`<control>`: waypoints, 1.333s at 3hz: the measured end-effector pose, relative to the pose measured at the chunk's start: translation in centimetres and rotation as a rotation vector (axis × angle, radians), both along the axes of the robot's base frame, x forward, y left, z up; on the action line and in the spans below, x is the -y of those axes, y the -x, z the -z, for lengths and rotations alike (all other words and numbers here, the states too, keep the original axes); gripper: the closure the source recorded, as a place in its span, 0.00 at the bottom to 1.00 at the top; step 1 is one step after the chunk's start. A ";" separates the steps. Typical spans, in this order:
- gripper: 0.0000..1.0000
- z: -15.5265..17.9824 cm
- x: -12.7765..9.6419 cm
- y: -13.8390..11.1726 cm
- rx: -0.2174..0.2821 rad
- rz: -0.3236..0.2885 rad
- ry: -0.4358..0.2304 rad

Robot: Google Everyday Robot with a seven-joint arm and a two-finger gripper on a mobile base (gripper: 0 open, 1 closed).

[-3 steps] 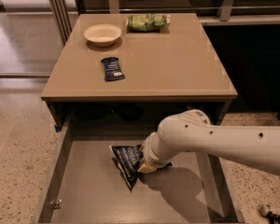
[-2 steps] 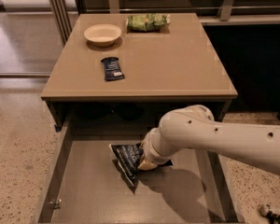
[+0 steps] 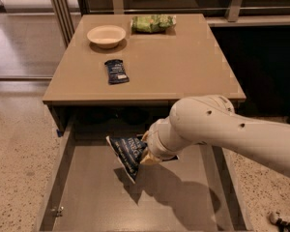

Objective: Pick blue chip bag from top drawer and place on counter

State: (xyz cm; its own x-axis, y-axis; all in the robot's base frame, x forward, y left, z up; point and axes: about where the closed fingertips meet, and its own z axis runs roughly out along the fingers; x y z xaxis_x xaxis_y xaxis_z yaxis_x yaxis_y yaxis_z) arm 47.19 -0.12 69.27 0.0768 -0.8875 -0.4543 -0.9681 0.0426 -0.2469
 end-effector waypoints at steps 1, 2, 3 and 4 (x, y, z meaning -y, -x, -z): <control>1.00 -3.5 -0.8 -0.4 0.028 -0.025 -0.005; 1.00 -6.9 -1.7 -0.7 0.053 -0.047 0.015; 1.00 -10.8 -2.7 -1.3 0.091 -0.065 0.063; 1.00 -14.4 -3.2 -2.3 0.131 -0.087 0.094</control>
Offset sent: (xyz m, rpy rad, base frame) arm 0.0123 0.0320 0.1201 -0.0536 -0.0822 0.0764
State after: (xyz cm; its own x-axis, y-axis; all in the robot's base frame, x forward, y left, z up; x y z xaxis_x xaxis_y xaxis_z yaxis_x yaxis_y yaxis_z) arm 49.47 3.07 83.70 0.2080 -0.9130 -0.3509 -0.9264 -0.0688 -0.3702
